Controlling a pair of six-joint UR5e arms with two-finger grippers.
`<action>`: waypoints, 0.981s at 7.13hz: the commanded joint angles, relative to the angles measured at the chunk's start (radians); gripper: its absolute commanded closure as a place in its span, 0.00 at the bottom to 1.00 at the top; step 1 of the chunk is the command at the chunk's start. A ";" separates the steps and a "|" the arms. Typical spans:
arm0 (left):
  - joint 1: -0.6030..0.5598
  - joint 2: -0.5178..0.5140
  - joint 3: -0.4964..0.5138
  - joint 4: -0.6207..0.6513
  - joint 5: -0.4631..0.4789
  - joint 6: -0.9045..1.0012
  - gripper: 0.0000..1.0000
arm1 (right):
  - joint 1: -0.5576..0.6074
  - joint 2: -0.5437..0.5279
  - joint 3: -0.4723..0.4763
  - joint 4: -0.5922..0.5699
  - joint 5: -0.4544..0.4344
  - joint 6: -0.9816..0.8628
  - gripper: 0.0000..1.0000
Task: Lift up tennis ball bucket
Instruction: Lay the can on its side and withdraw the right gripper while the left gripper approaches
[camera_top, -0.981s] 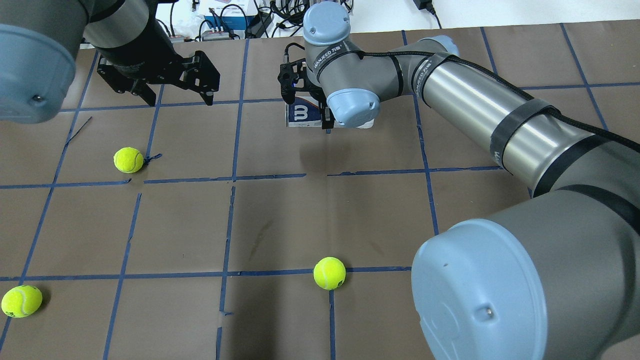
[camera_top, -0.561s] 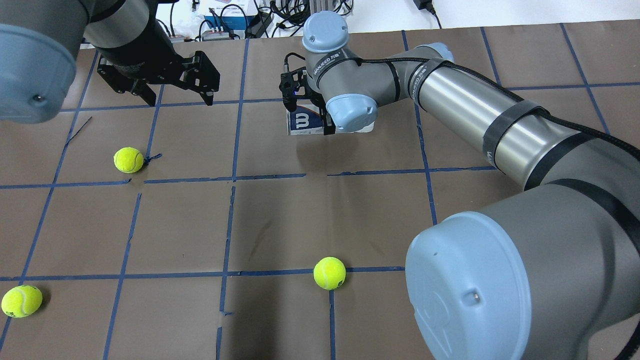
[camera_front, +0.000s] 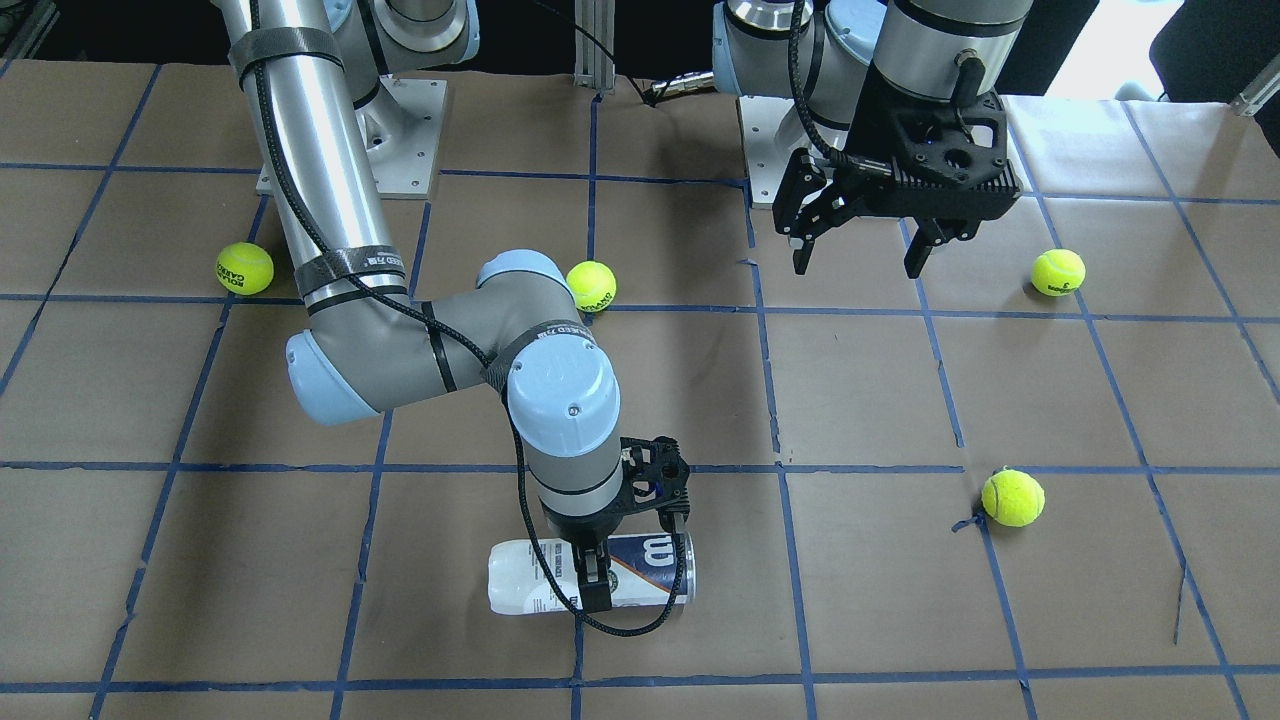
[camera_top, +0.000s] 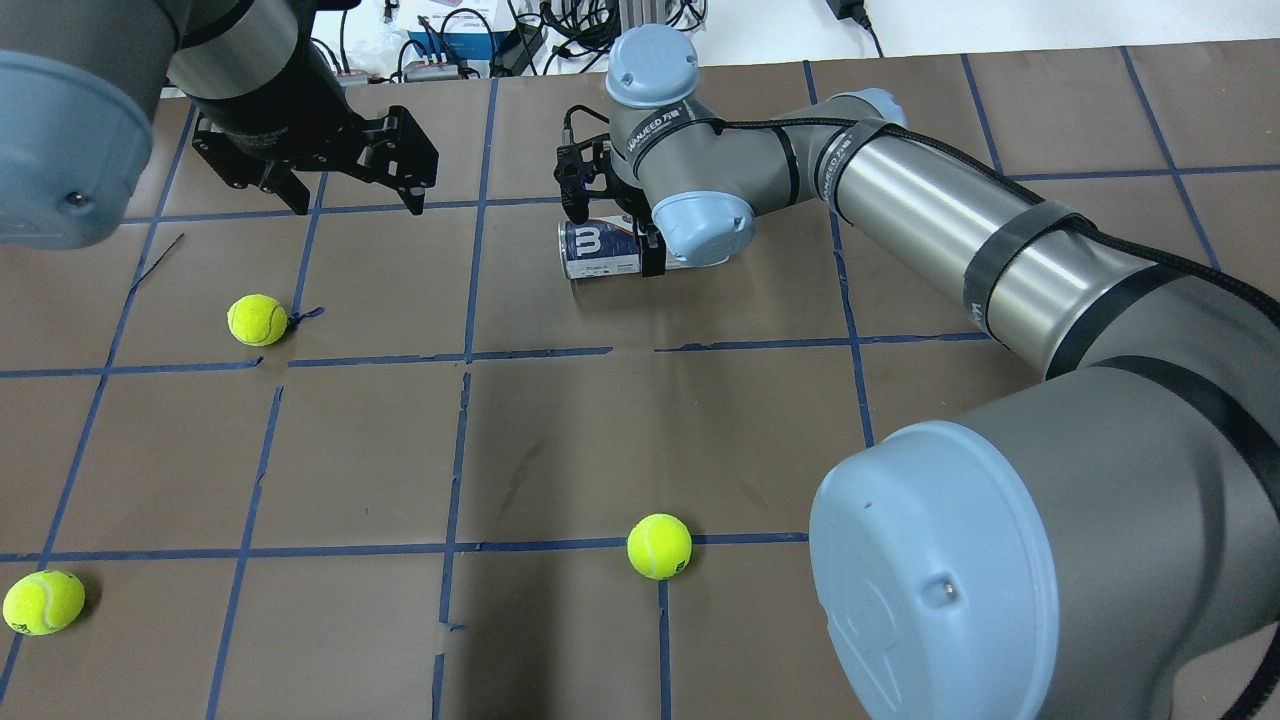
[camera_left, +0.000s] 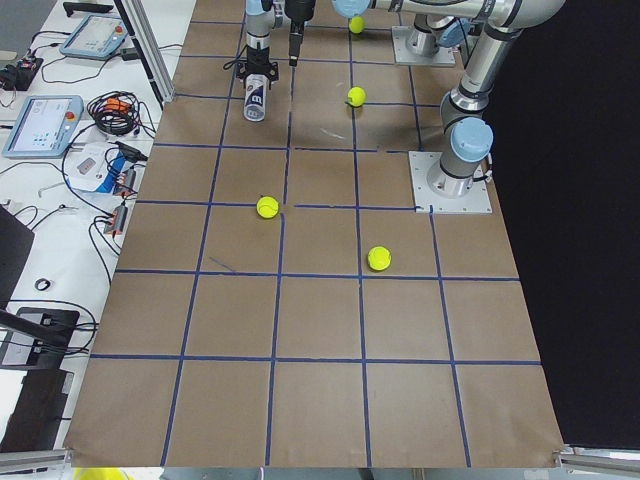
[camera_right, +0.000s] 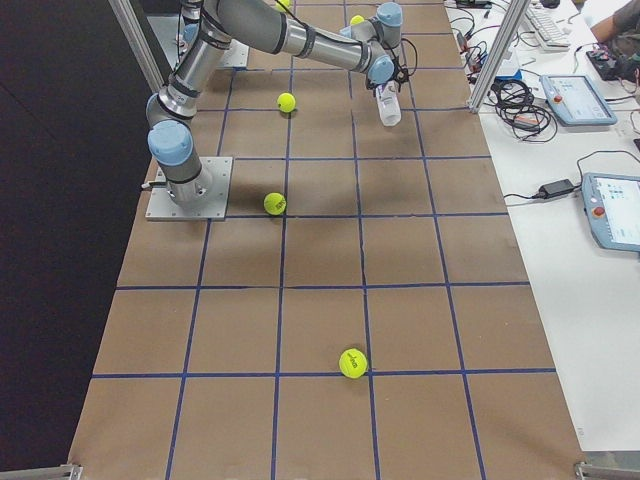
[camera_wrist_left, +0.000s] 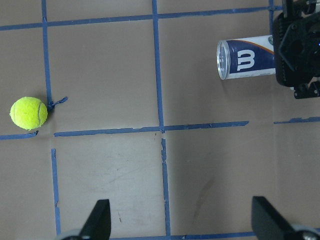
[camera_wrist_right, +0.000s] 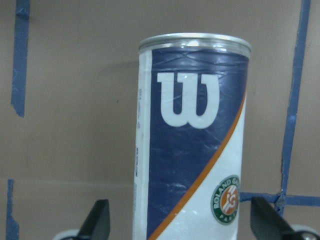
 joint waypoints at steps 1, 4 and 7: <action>0.036 -0.023 -0.012 0.007 -0.003 0.031 0.00 | -0.005 -0.016 -0.012 0.000 0.002 0.011 0.00; 0.176 -0.153 0.033 -0.024 -0.170 0.050 0.00 | -0.085 -0.197 0.003 0.022 0.053 0.144 0.00; 0.176 -0.415 0.224 -0.043 -0.270 0.050 0.00 | -0.216 -0.366 -0.001 0.307 0.058 0.715 0.01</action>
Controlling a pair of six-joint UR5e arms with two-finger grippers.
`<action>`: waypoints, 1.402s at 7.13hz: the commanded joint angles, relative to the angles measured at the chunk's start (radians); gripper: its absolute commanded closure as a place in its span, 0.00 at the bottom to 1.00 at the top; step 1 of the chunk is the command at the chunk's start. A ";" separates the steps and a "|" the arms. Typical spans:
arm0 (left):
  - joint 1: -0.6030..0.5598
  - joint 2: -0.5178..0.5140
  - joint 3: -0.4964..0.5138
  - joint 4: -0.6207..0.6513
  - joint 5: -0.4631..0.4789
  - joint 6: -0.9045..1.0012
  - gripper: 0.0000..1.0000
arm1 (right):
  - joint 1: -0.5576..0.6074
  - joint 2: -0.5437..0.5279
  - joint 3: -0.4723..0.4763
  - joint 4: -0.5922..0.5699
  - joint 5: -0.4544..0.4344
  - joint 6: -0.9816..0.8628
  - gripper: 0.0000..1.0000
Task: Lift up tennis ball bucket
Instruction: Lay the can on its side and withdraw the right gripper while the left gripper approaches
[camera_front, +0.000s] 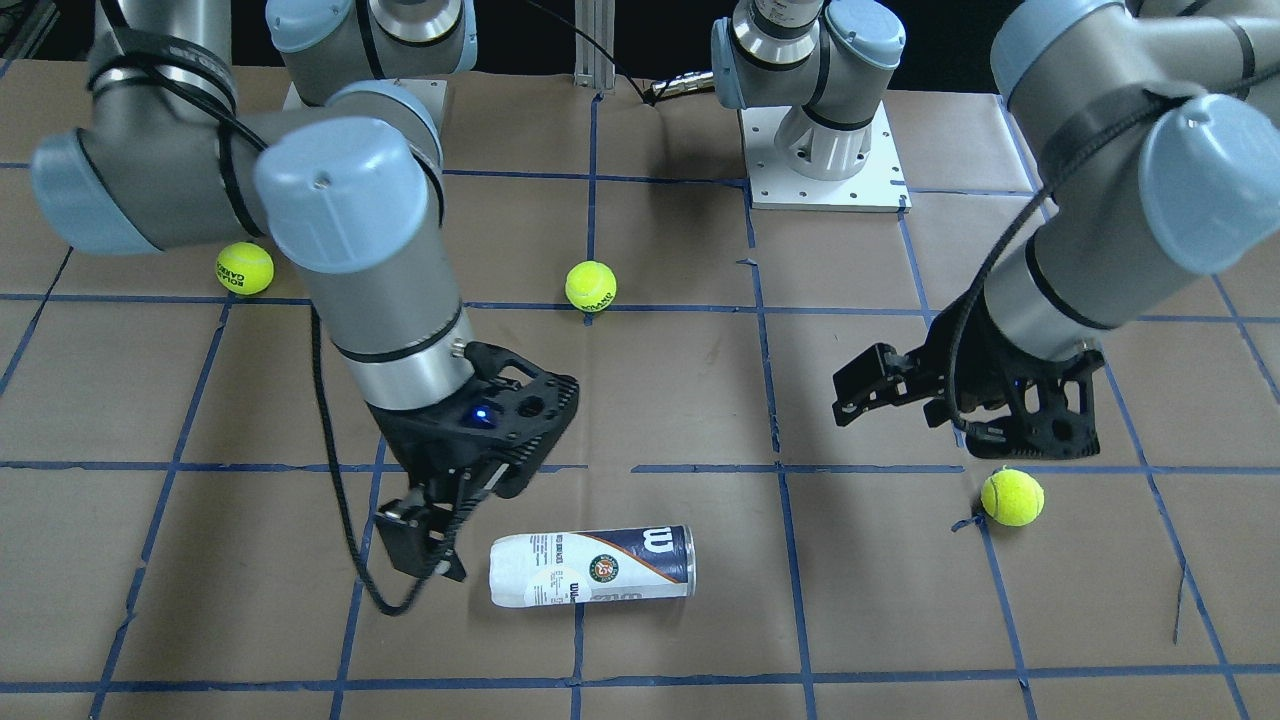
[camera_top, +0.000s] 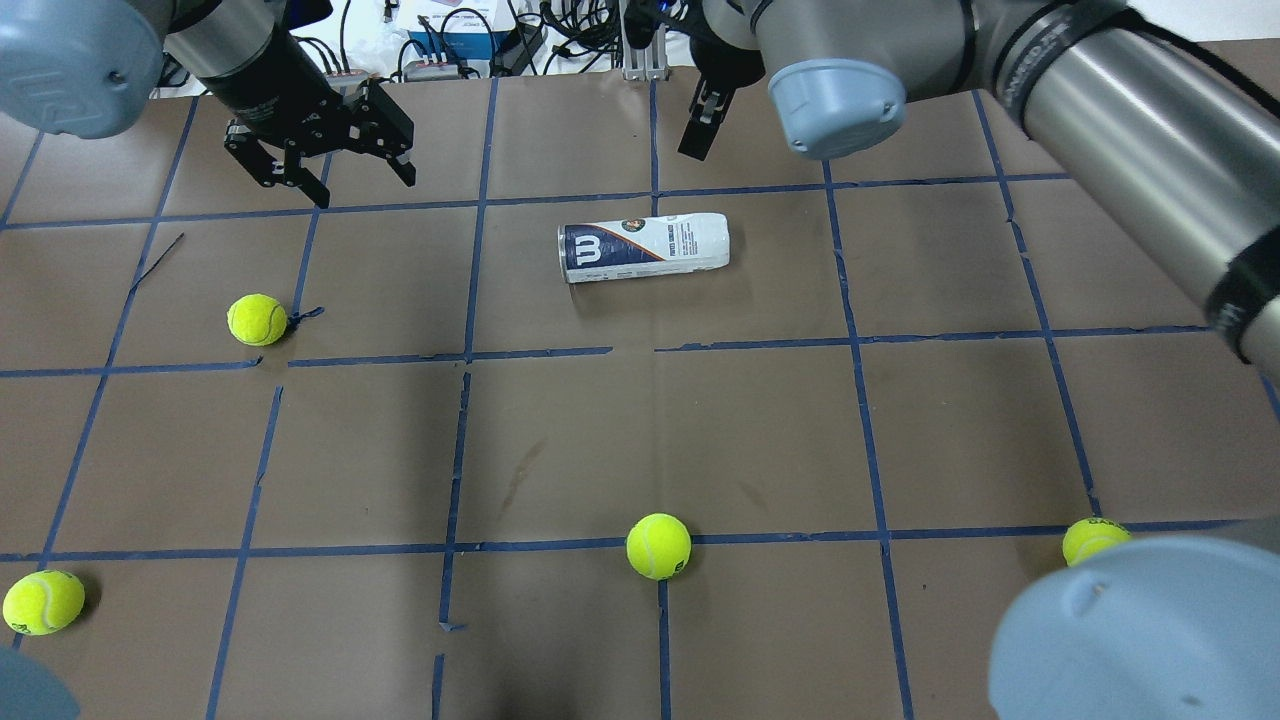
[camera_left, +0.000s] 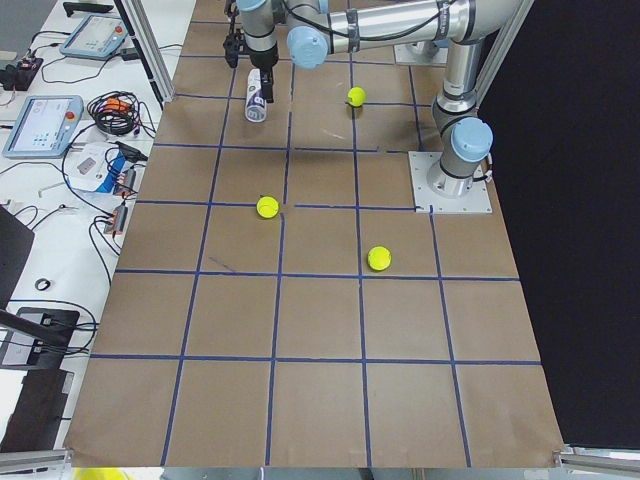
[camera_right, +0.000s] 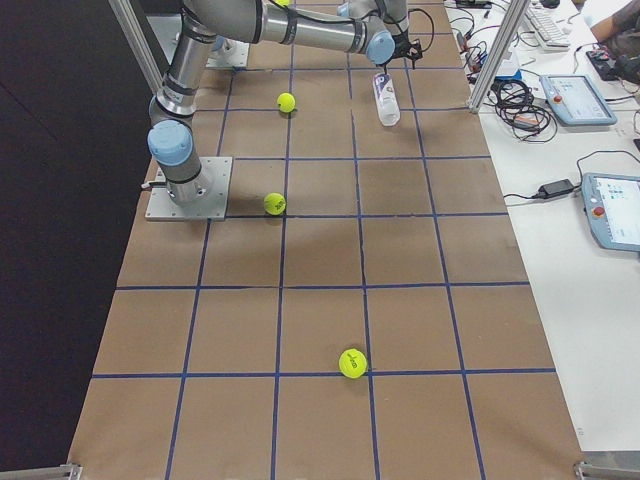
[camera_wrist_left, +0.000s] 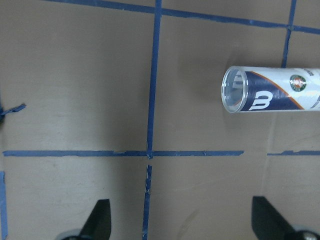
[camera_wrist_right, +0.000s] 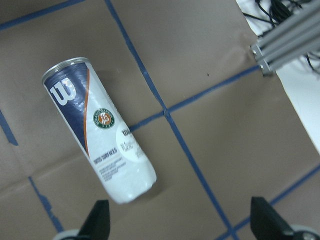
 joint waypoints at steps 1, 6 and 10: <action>0.001 -0.175 0.077 0.020 -0.057 0.006 0.00 | -0.107 -0.135 0.005 0.351 -0.012 0.361 0.01; -0.009 -0.330 -0.028 0.321 -0.448 0.020 0.00 | -0.141 -0.224 0.046 0.612 -0.090 0.807 0.00; -0.070 -0.335 -0.162 0.492 -0.582 -0.017 0.00 | -0.148 -0.251 0.082 0.554 -0.090 0.843 0.00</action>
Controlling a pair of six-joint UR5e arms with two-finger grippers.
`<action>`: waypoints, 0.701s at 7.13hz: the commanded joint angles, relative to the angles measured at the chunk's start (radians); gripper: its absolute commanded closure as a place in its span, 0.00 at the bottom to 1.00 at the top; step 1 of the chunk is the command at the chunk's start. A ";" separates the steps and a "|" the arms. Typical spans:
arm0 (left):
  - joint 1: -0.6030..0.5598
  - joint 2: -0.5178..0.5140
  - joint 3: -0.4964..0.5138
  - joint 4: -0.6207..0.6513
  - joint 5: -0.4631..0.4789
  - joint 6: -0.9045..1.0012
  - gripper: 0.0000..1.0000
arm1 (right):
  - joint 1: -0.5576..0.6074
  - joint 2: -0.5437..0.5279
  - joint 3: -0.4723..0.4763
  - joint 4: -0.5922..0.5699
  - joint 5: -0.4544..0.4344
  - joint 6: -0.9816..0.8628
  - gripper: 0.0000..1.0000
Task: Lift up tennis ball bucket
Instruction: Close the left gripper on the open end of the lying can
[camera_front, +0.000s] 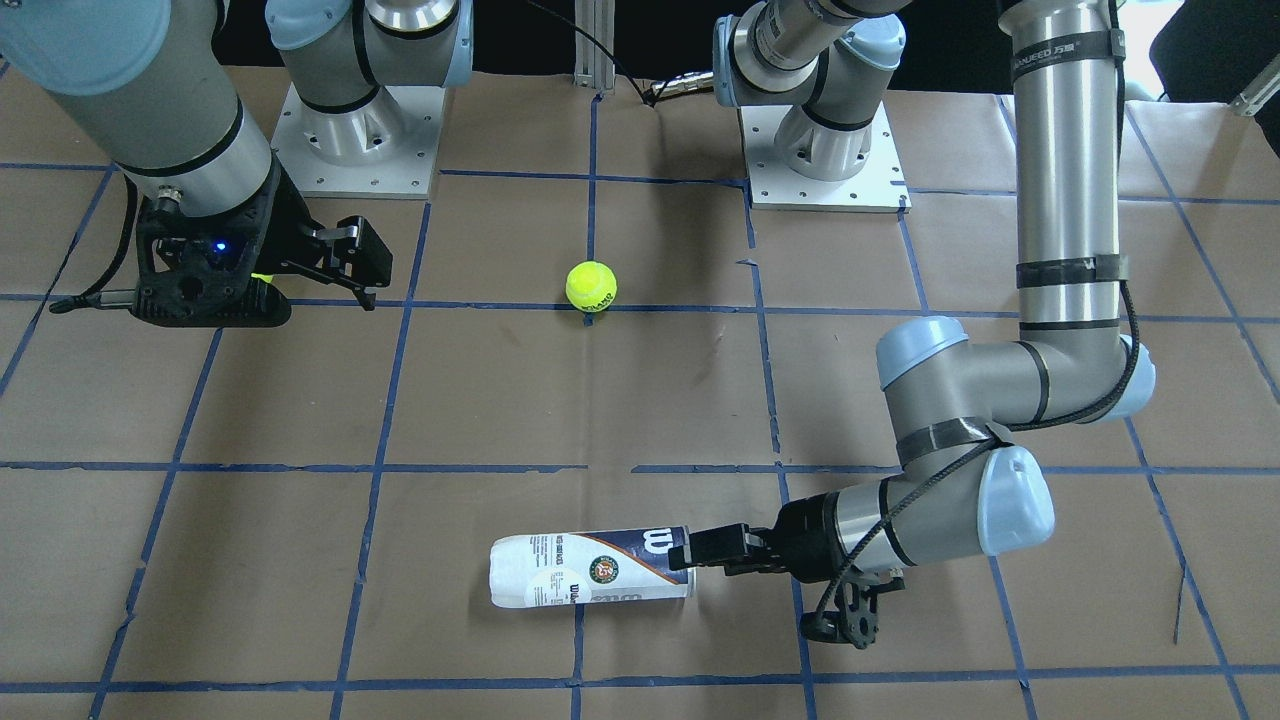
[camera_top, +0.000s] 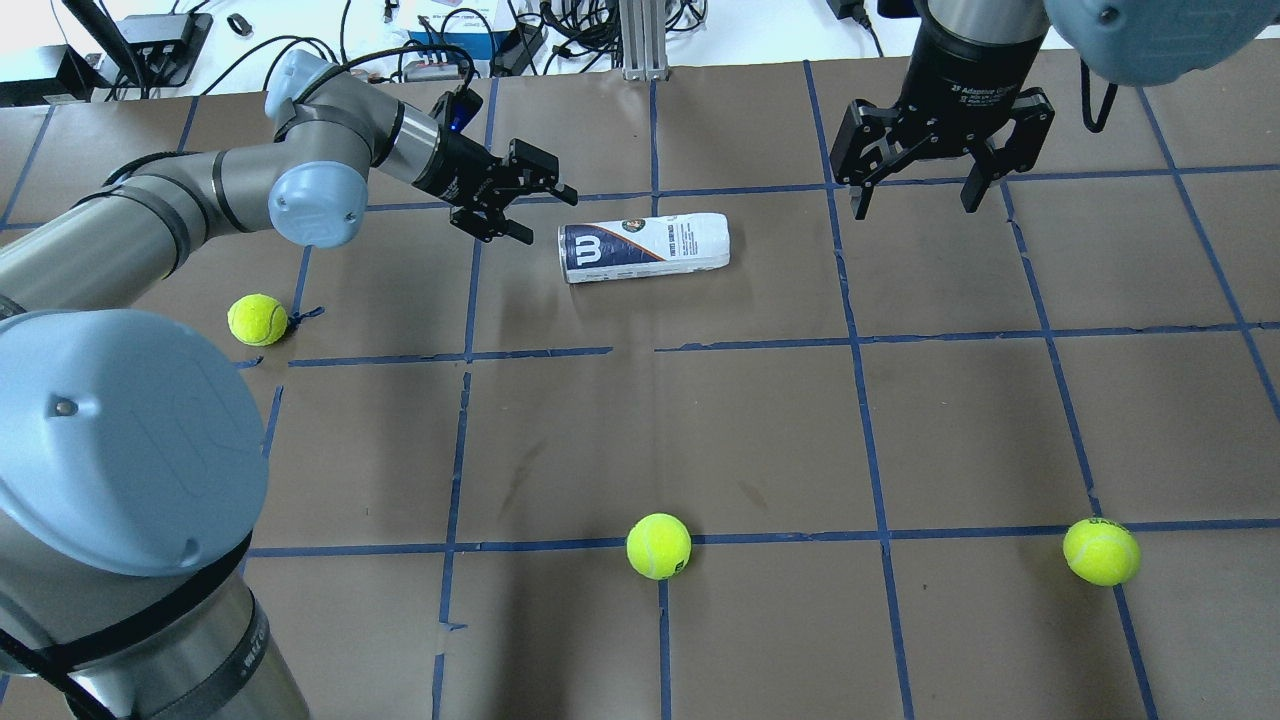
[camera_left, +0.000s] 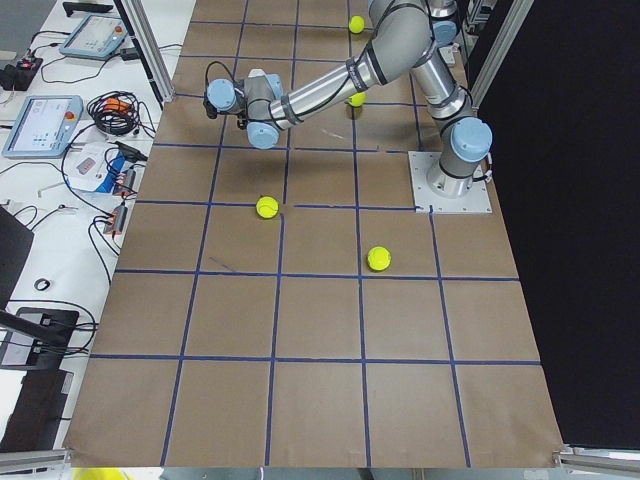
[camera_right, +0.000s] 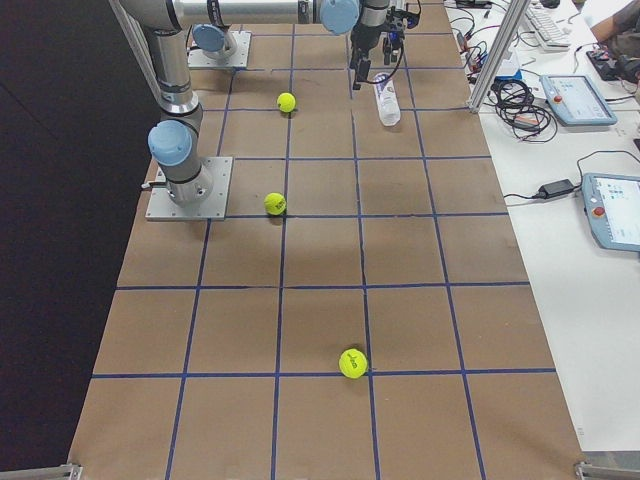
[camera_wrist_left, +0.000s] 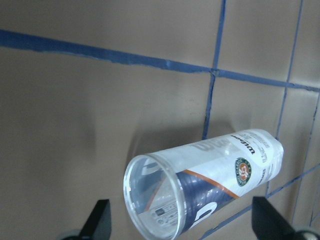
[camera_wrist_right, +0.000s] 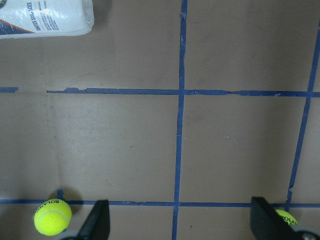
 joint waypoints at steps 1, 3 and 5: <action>-0.027 -0.003 -0.049 0.065 -0.018 -0.012 0.00 | -0.001 -0.002 0.002 -0.032 -0.002 0.003 0.00; -0.029 -0.026 -0.051 0.066 -0.018 -0.013 0.00 | 0.001 0.000 0.004 -0.034 0.000 0.005 0.00; -0.030 -0.028 -0.051 0.078 -0.019 -0.058 0.11 | -0.004 0.000 0.004 -0.043 -0.002 0.003 0.00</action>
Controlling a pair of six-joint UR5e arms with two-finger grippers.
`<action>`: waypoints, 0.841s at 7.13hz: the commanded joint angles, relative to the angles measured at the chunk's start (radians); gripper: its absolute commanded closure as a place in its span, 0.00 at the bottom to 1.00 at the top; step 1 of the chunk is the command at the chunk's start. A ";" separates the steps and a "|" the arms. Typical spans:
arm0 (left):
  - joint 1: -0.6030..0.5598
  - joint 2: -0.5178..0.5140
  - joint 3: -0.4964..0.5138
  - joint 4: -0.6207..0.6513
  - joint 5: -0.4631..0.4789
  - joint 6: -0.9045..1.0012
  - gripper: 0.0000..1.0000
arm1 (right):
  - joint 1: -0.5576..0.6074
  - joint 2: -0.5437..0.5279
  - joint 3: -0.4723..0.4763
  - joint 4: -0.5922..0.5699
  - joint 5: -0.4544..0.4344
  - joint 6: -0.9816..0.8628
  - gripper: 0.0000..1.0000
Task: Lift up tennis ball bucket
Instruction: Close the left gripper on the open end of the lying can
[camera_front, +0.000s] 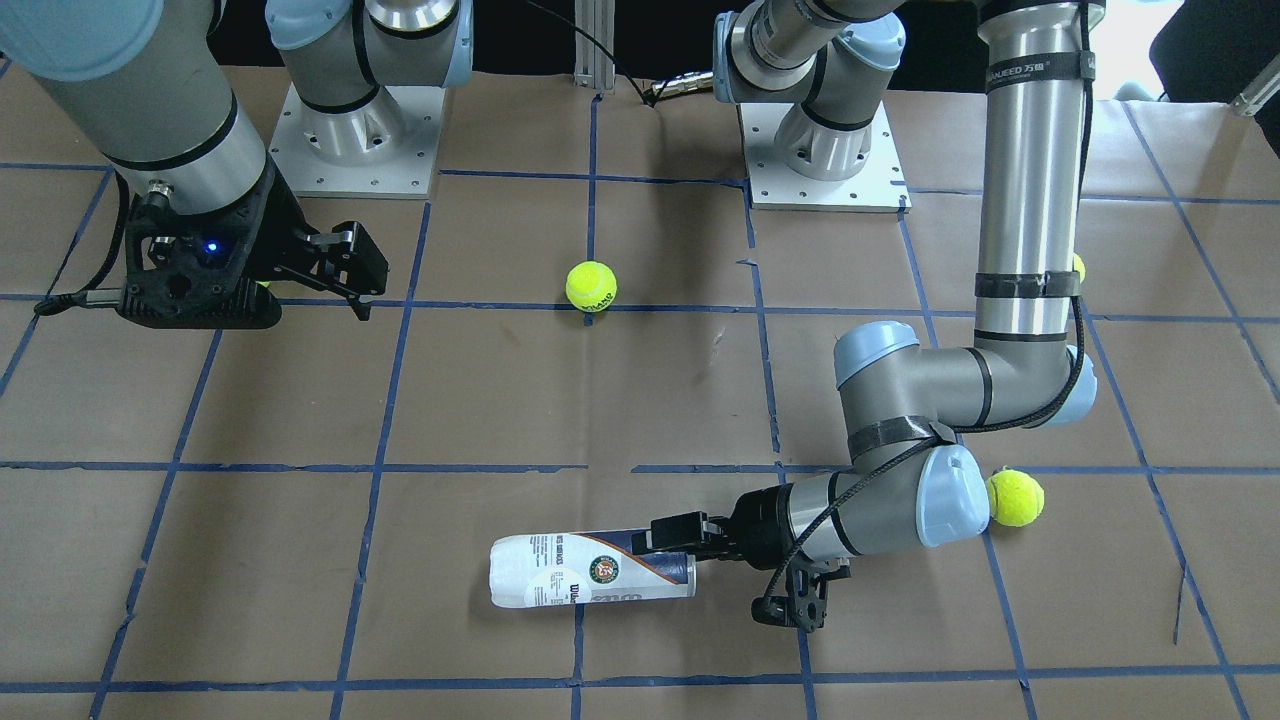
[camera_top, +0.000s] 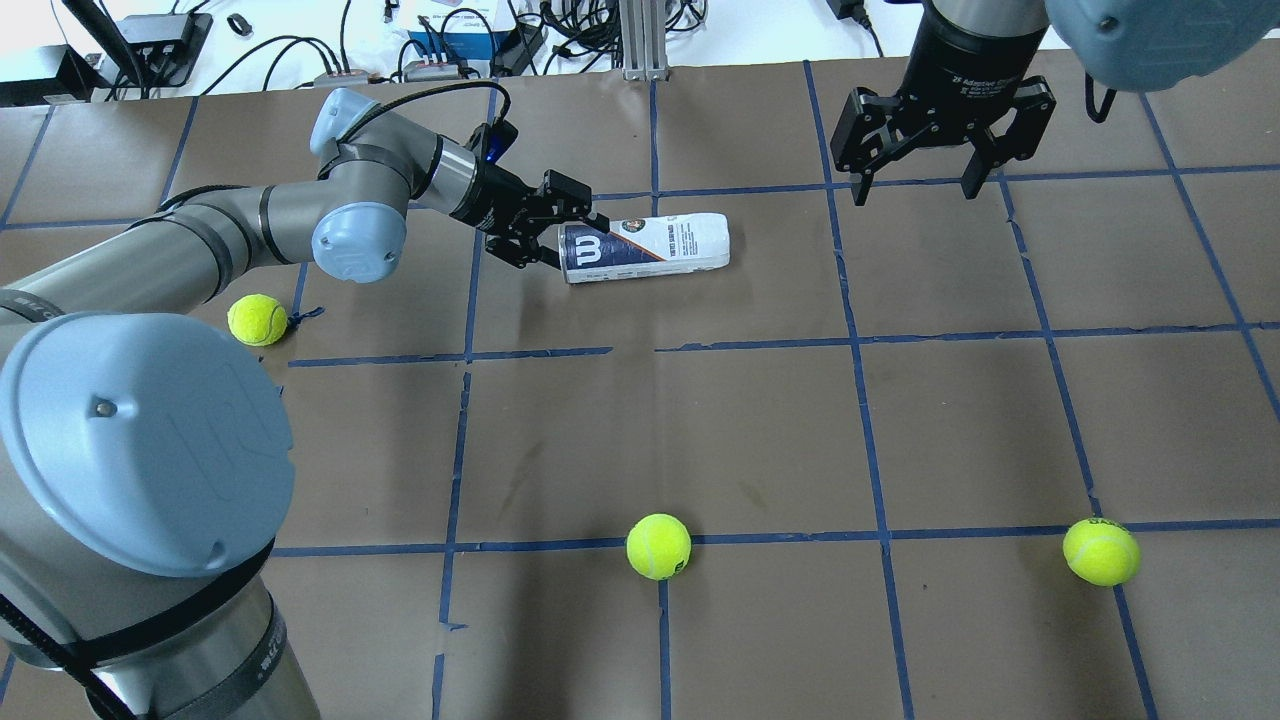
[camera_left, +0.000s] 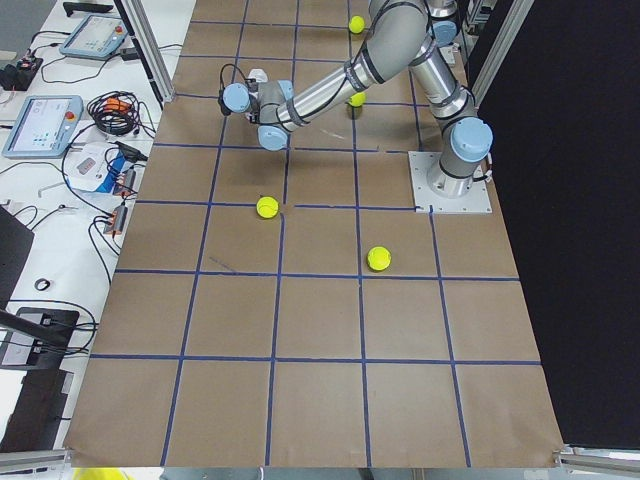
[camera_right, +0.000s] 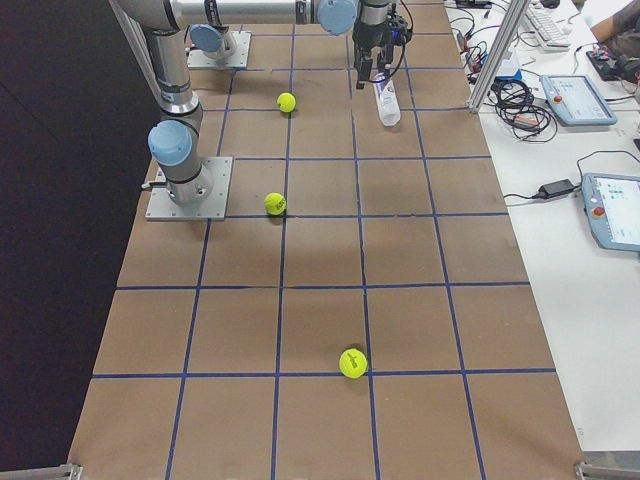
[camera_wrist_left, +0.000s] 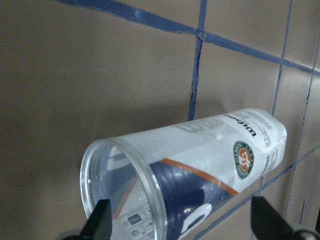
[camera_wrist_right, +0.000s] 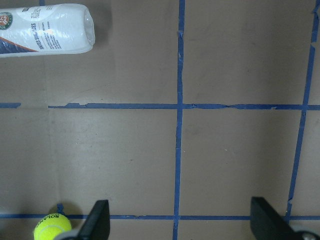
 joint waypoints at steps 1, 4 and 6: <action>-0.001 -0.004 0.001 0.015 0.001 -0.020 0.38 | -0.001 0.002 0.000 -0.003 0.000 0.000 0.00; -0.013 0.041 0.004 0.020 -0.001 -0.081 0.74 | -0.001 0.007 0.005 -0.003 0.006 -0.003 0.00; -0.033 0.152 0.010 0.003 0.008 -0.243 0.77 | -0.009 -0.001 0.043 -0.116 -0.108 -0.032 0.00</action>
